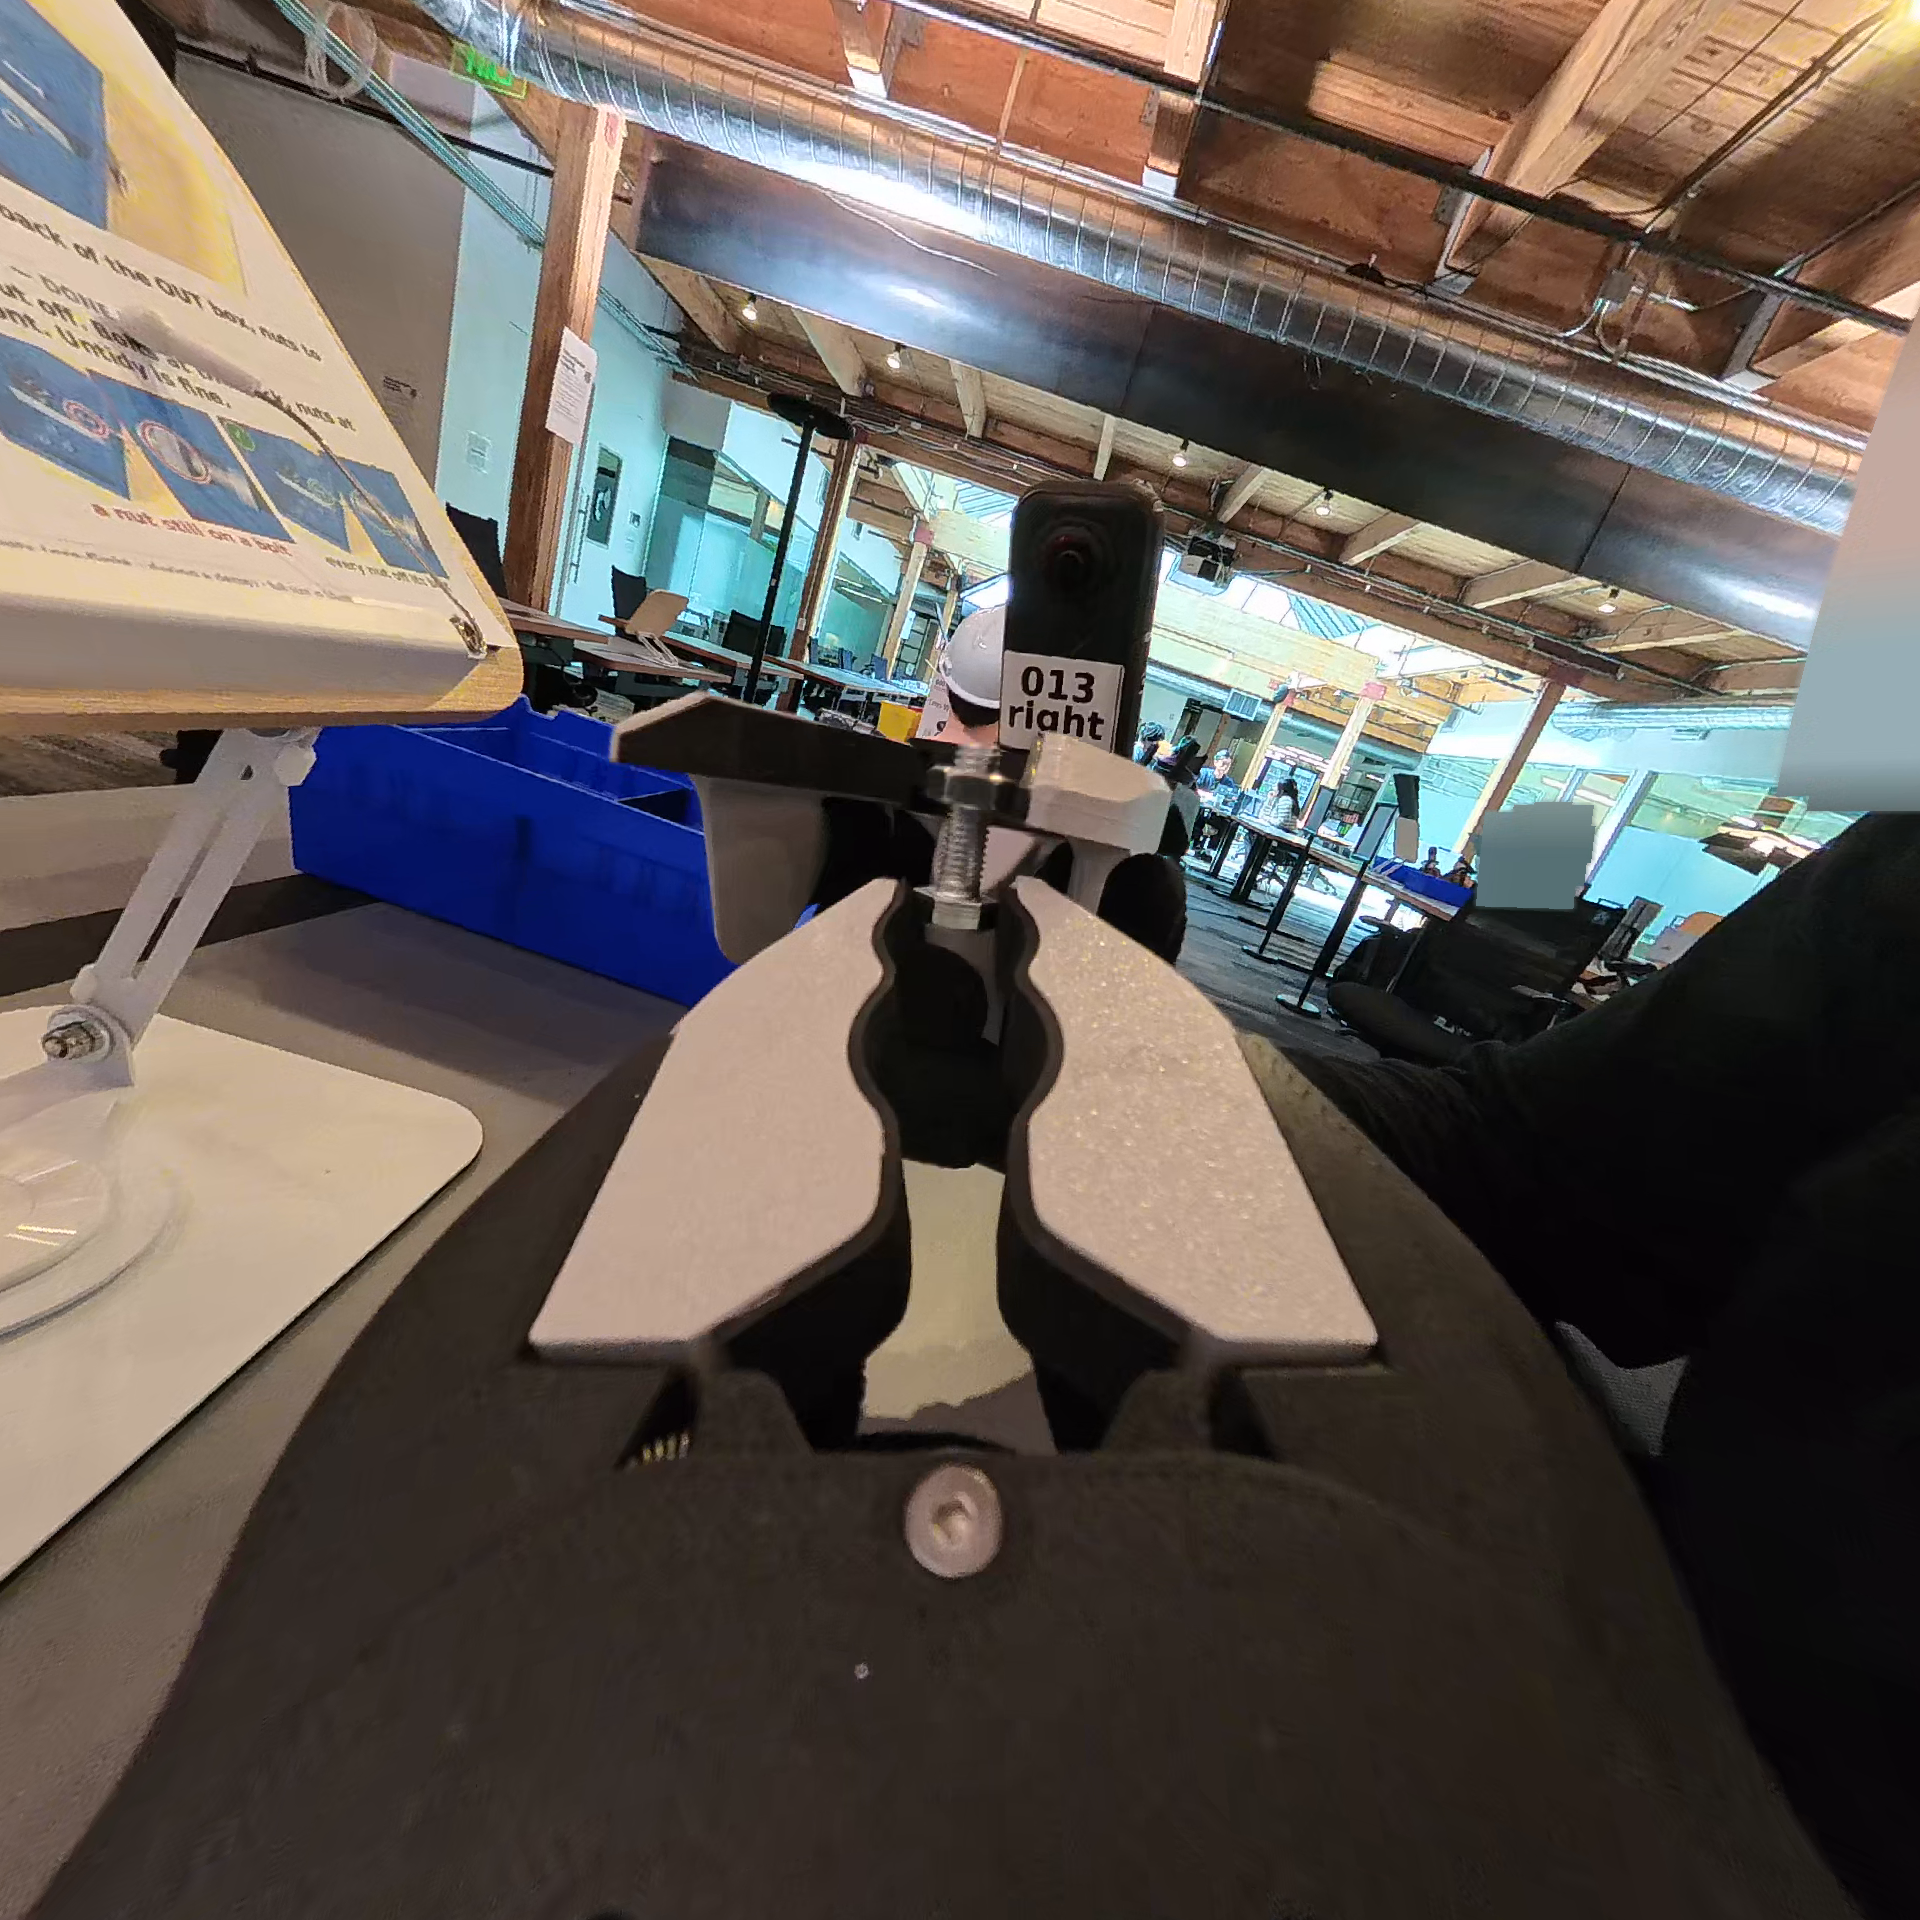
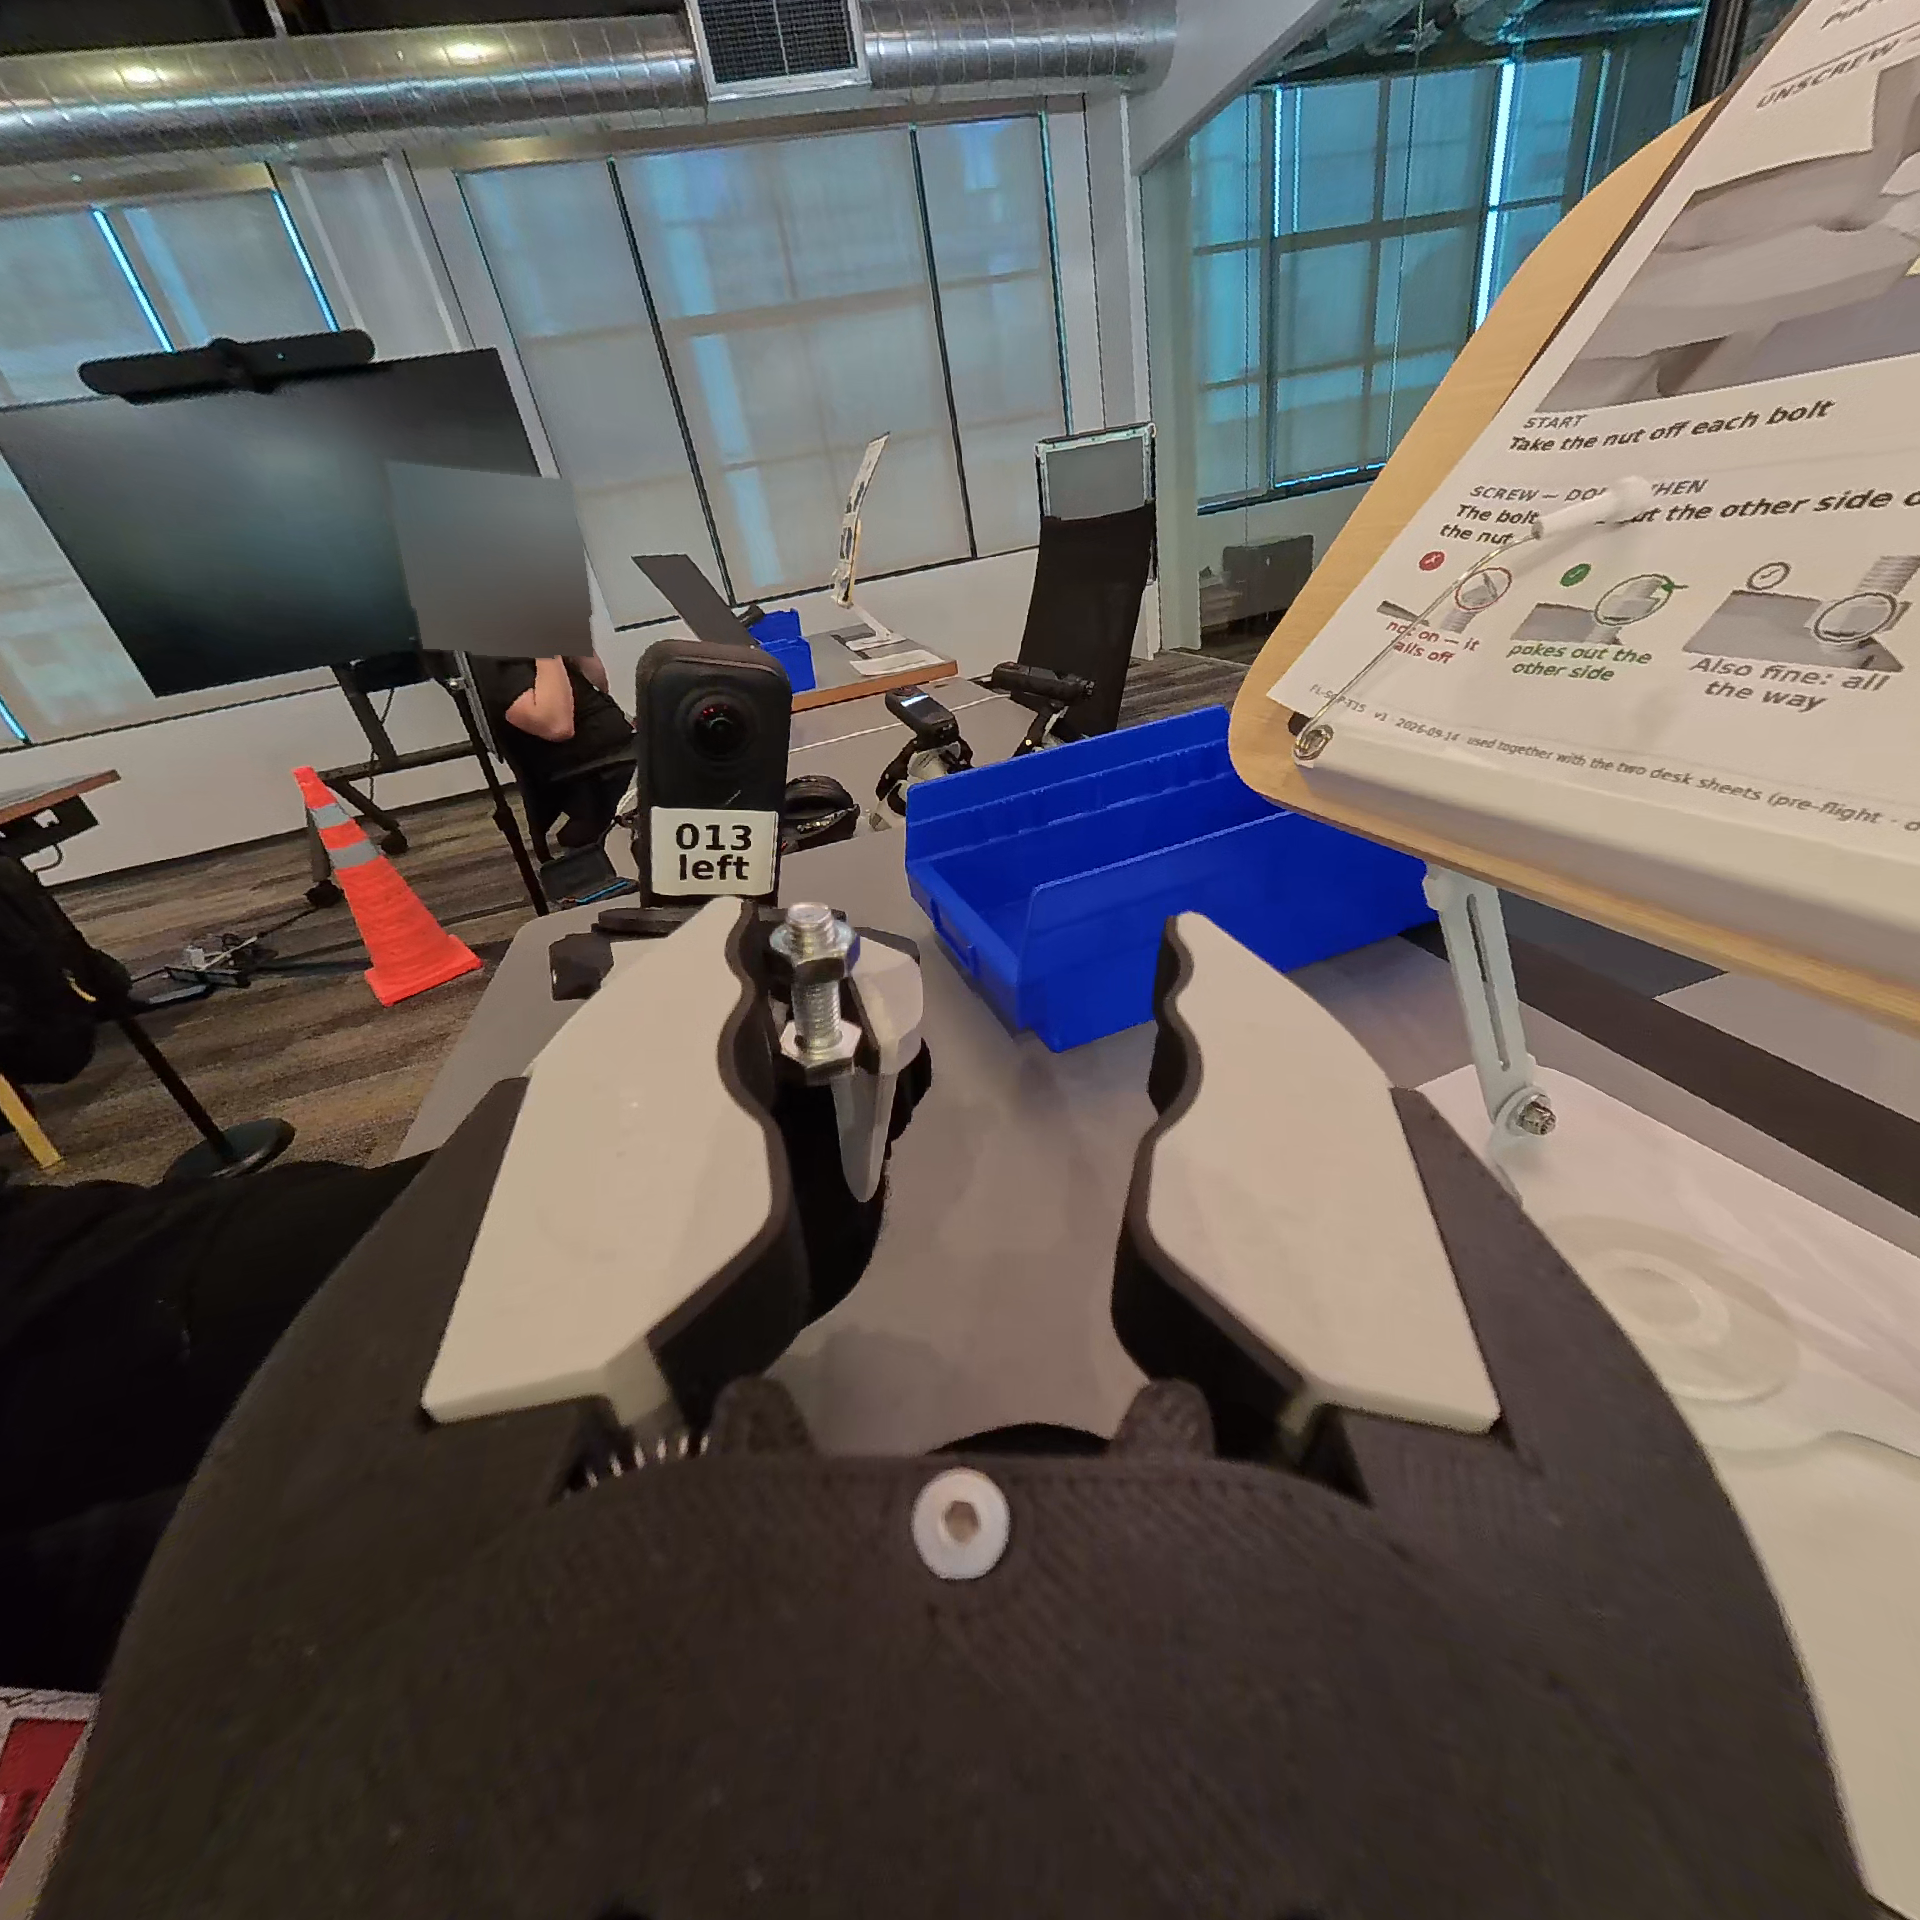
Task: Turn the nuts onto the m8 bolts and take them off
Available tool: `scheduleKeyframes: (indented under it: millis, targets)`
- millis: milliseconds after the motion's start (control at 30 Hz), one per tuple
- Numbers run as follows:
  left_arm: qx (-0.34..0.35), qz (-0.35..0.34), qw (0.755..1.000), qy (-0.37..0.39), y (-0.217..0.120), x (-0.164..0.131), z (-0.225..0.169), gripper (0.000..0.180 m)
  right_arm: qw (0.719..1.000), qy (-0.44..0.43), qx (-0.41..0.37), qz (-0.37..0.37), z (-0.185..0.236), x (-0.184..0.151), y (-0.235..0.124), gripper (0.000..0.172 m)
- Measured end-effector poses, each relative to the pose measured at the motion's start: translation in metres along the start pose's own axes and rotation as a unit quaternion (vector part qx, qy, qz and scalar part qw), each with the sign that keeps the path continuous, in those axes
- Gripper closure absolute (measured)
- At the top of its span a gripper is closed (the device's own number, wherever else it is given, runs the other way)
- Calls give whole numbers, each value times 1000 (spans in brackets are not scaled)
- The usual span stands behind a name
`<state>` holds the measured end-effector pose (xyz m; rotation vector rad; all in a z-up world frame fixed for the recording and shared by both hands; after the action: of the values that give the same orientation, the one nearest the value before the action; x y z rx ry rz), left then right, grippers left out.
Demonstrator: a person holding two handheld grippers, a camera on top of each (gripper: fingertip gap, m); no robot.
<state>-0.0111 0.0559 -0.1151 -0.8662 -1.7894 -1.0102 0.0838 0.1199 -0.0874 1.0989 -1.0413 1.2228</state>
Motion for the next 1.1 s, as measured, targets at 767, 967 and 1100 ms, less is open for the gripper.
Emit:
scheduleKeyframes:
  millis: [767, 967, 1100]
  targets:
    - [-42, -55, 998, -6, 0, 11, -6, 165, 999, 18, 40, -29, 2, 15, -7, 100]
    - [-62, -79, 995, -15, -4, 14, -7, 165, 999, 24, 23, -32, -9, 15, -12, 104]
    - [-65, -95, 993, -16, -9, 18, -7, 164, 998, 56, -11, -31, -32, 8, -30, 109]
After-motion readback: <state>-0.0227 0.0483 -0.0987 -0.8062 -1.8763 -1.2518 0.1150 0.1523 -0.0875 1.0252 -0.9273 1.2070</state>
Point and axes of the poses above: each gripper's, where its closed fingertips meet, y out along the fingers, x out of its top, z = x × y across the jaws, the point moved 7 cm from there along -y, back along the fingers, and after that the axes turned 6 degrees about -x, right-handed, at the moved point
